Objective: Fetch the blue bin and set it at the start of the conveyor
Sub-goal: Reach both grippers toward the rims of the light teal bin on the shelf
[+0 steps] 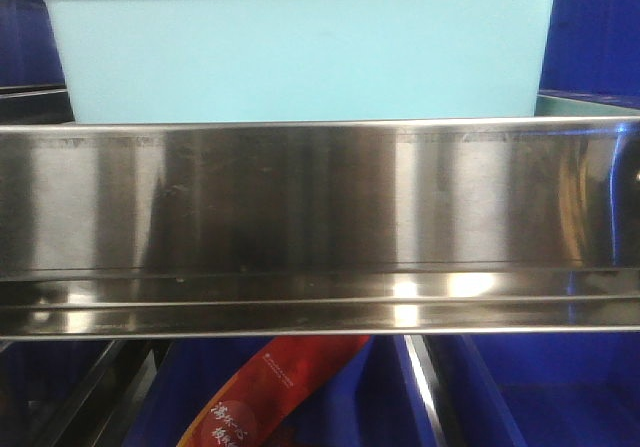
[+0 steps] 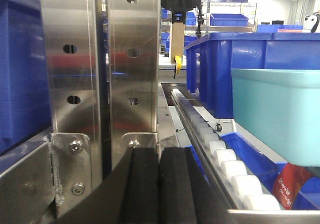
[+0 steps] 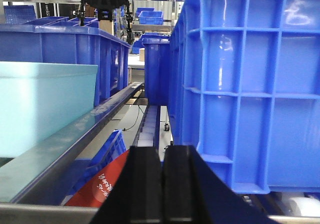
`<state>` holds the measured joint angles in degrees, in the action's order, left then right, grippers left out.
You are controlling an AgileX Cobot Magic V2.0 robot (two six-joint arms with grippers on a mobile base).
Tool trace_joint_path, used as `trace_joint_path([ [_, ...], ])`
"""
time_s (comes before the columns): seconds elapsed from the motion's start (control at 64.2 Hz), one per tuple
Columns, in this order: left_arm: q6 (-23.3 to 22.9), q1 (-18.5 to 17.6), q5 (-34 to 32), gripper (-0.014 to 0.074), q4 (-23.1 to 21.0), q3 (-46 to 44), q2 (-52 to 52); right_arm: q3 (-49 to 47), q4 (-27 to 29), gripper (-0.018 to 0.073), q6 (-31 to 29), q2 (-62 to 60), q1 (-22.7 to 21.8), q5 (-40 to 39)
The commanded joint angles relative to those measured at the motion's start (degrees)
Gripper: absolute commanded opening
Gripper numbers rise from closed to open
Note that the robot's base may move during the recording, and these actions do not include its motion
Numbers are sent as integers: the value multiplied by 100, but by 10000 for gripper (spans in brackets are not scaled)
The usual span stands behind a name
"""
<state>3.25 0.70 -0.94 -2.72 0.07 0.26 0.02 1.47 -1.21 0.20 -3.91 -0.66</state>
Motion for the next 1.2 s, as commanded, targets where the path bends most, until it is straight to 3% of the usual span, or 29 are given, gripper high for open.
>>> trace_joint_path([
  [0.0,15,28,-110,-111,-13,-7,-26,-2,22,-165,-22,-20,-4,-112],
  [0.935,15,28,-228,-111,-13,-7,-26,-2,22,-165,-22,-20,-4,-237],
  [1.059,15,28,132,-111,23,-314,-26,-238,22,-165,-22,-20,2,66],
  [1.184,15,28,1118,-111,209,-1083,-26,-1088,22,-165,-22,-20,2,1322],
])
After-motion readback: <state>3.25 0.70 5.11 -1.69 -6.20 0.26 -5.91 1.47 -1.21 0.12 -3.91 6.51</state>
